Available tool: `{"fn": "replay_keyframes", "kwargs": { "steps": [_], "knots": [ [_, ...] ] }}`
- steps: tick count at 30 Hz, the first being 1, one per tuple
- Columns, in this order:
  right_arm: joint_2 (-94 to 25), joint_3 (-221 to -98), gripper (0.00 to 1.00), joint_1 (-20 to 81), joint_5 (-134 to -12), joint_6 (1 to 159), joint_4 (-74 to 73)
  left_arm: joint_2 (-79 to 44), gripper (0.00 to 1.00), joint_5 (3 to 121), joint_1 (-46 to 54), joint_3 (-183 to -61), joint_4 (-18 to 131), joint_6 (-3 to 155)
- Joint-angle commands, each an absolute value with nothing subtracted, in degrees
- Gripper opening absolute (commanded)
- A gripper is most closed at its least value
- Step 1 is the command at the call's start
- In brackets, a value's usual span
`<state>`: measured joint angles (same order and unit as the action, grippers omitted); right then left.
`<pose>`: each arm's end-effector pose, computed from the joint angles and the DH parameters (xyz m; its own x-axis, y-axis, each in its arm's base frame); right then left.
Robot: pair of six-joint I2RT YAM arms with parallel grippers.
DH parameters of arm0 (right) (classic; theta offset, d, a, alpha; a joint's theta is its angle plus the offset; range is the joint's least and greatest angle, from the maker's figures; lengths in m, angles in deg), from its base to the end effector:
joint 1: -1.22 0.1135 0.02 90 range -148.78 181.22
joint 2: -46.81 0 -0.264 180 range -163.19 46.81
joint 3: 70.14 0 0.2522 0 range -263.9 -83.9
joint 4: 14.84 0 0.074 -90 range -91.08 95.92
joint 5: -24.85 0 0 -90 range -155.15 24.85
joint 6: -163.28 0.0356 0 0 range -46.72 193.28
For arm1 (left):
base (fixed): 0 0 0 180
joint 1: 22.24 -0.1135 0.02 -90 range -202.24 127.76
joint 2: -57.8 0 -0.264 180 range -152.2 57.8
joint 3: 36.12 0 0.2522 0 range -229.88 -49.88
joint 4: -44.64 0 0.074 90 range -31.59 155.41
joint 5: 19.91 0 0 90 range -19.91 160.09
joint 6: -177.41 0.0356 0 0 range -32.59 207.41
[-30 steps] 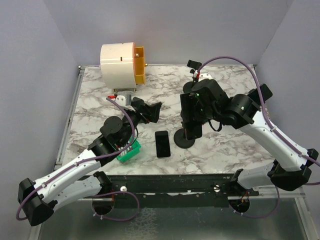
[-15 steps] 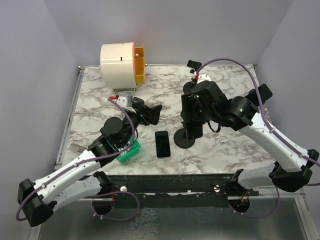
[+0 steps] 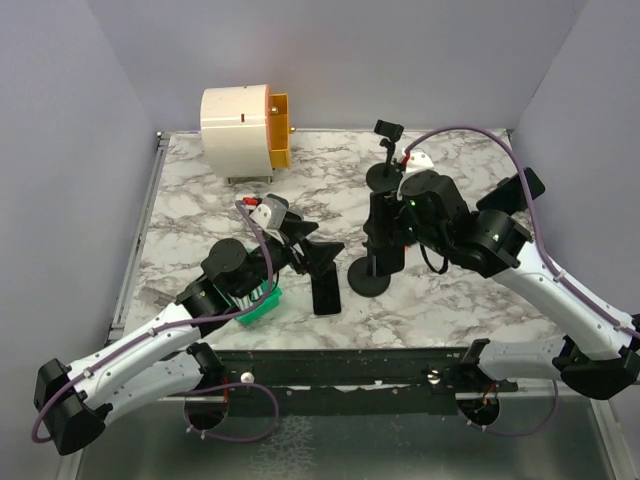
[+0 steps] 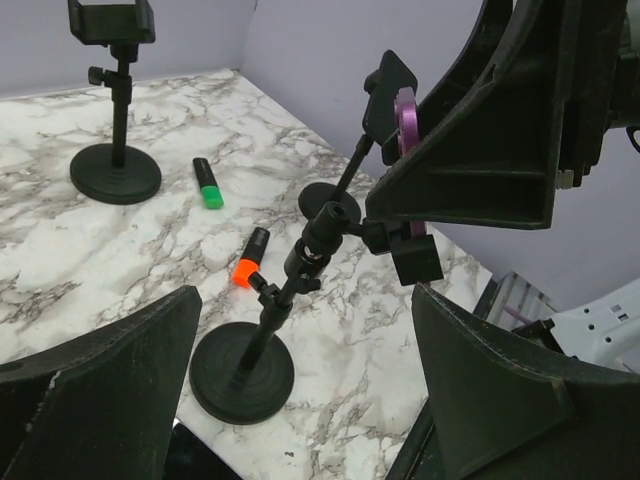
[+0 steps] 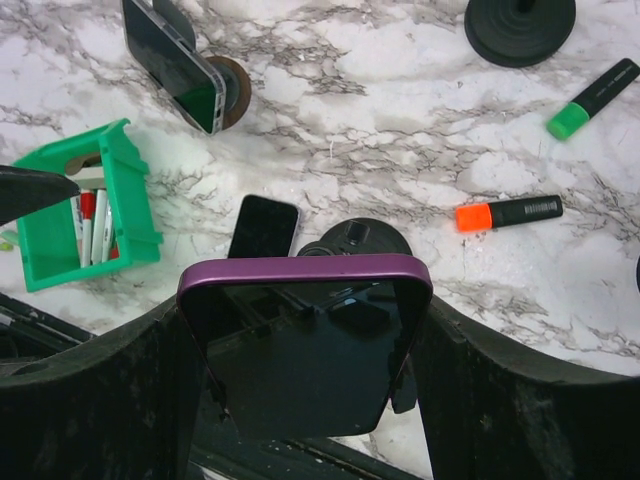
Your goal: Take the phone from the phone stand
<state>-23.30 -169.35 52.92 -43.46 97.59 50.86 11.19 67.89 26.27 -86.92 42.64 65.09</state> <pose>0.1569 0.1775 0.4206 -0.5613 -0.0935 -0.8223 -0.3448 0.9297 0.1297 0.1309 -0.1500 0.3356 -0.2278 -0.3153 -0.9213 0.7430 0.5553 -0.3737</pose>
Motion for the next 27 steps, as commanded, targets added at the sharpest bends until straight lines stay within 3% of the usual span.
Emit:
{"fn": "replay_keyframes", "kwargs": {
  "steps": [1, 11, 27],
  "knots": [
    [-20.1, -166.1, 0.00, 53.1, -42.9, 94.7, 40.4, 9.5, 0.86, 62.5, 26.4, -86.1, 39.7, 63.7],
    [-15.2, -159.7, 0.00, 53.2, -40.3, 94.1, 32.3, 2.4, 0.82, 54.8, 26.5, -90.1, 37.7, 62.0],
    [-18.2, -164.0, 0.00, 53.2, -40.9, 96.4, 37.5, -5.9, 0.77, 56.7, 31.6, -96.1, 35.6, 61.5]
  ]
}}
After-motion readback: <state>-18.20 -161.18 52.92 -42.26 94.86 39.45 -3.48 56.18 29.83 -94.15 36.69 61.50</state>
